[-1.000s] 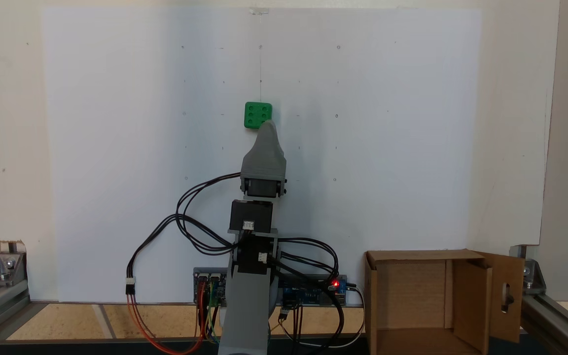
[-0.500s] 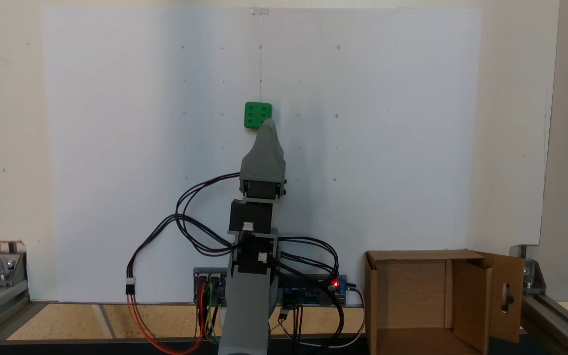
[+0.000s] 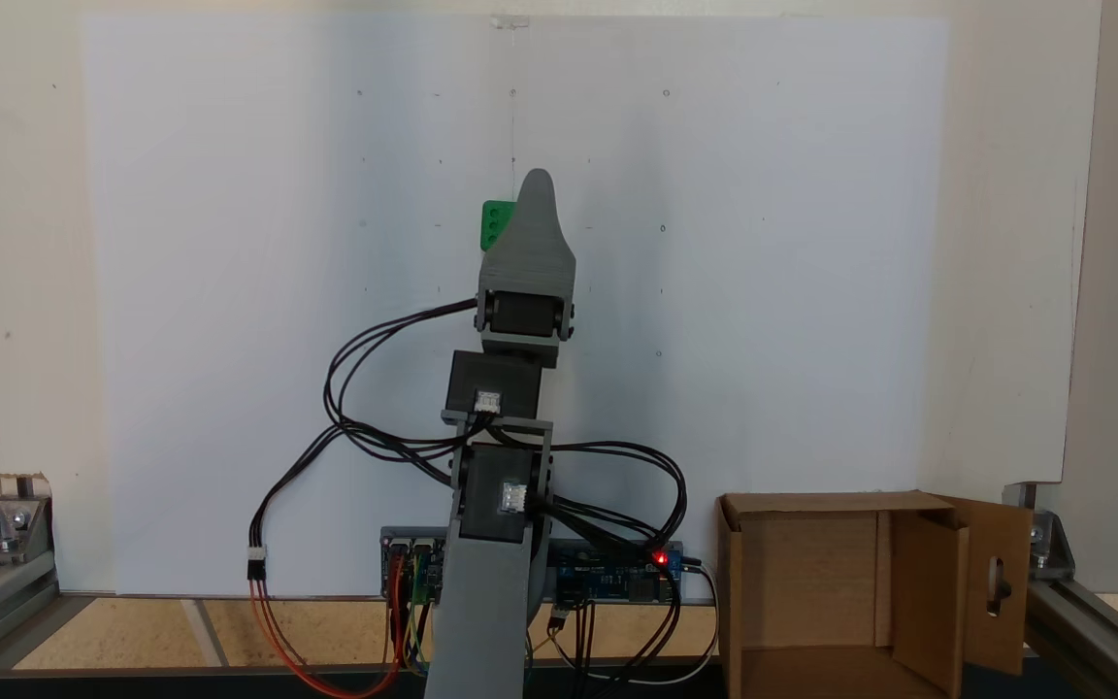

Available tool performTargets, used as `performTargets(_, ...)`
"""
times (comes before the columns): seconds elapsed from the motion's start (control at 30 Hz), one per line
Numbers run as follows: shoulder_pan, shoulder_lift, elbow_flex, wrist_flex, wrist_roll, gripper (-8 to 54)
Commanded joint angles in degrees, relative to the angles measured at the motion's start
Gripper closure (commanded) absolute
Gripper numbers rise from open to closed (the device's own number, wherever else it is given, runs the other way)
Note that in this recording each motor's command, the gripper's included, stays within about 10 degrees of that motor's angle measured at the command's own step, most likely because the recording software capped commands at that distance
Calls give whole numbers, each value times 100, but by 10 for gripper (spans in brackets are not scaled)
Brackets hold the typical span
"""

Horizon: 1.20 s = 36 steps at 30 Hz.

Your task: Grasp a green dice and put it in the bin.

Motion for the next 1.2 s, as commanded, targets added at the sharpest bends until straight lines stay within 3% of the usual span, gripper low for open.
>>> performTargets(0.0,26,668,-921,912,448,24)
performTargets(0.3,-141,510,-2777,4322,448,10)
performTargets(0.73,-422,-1512,-3990,8815,466,10)
performTargets(1.17,-431,-2971,-4553,7761,483,10)
